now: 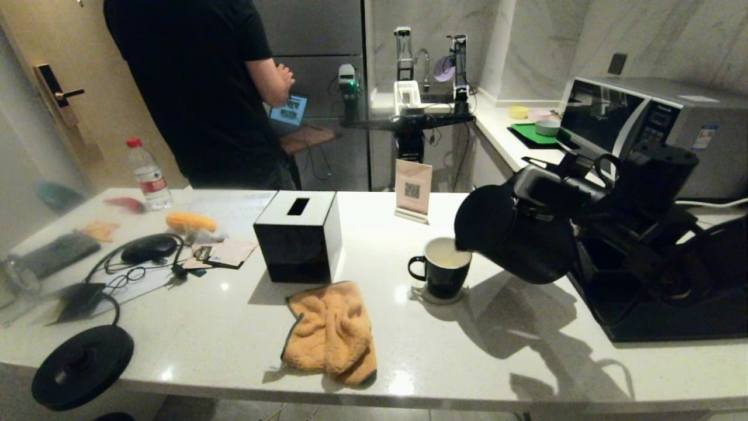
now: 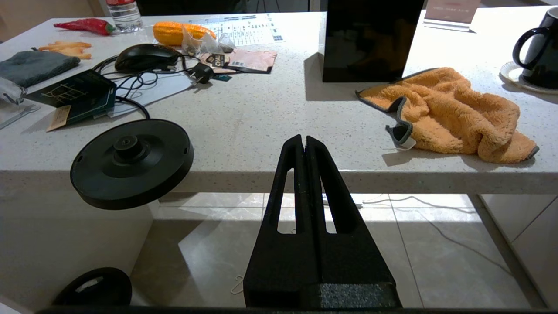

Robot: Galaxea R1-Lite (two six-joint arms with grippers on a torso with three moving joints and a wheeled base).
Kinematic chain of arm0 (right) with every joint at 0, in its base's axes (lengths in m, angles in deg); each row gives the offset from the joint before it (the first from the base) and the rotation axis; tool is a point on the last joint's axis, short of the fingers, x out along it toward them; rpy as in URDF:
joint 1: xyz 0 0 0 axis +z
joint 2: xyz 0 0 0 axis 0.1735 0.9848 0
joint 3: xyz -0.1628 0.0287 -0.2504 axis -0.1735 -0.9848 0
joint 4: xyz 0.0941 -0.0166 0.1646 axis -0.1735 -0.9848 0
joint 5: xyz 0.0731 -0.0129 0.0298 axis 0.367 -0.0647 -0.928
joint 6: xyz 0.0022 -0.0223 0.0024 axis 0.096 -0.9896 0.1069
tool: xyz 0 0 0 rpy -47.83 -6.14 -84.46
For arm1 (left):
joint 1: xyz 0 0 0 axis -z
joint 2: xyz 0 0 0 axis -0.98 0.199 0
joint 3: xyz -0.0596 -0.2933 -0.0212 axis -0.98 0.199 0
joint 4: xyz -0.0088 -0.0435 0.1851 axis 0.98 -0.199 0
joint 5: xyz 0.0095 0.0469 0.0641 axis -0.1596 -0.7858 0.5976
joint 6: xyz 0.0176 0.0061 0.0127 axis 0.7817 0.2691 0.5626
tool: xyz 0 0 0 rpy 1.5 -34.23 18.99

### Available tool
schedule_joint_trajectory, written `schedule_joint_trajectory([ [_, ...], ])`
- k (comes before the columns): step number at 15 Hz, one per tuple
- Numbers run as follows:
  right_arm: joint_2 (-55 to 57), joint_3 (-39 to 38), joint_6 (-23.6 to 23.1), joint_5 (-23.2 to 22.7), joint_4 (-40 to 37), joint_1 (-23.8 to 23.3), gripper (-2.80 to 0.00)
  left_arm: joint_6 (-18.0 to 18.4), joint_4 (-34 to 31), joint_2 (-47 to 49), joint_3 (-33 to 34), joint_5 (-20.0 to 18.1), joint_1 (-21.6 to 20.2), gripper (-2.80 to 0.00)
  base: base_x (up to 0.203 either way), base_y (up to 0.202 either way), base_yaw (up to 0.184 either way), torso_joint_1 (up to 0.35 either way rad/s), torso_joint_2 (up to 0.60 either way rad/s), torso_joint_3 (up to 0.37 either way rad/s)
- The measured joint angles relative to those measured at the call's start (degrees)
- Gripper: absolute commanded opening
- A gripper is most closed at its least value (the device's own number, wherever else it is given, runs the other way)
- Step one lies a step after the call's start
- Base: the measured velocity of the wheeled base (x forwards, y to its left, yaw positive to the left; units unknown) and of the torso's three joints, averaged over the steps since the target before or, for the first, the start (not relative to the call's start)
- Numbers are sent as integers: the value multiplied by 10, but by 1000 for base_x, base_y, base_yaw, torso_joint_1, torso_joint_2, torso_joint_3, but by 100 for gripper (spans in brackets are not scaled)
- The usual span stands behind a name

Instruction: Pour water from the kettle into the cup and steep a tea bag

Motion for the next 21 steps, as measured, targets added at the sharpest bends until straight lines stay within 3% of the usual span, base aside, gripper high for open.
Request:
schedule_joint_trajectory([
  [12, 3, 0, -7, -7, 0, 0, -280, 0, 0, 0, 0, 0, 0, -280, 0, 0, 0, 0, 0, 0],
  [21, -2, -3, 25, -5, 1, -9, -280, 0, 0, 0, 0, 0, 0, -280, 0, 0, 0, 0, 0, 0],
])
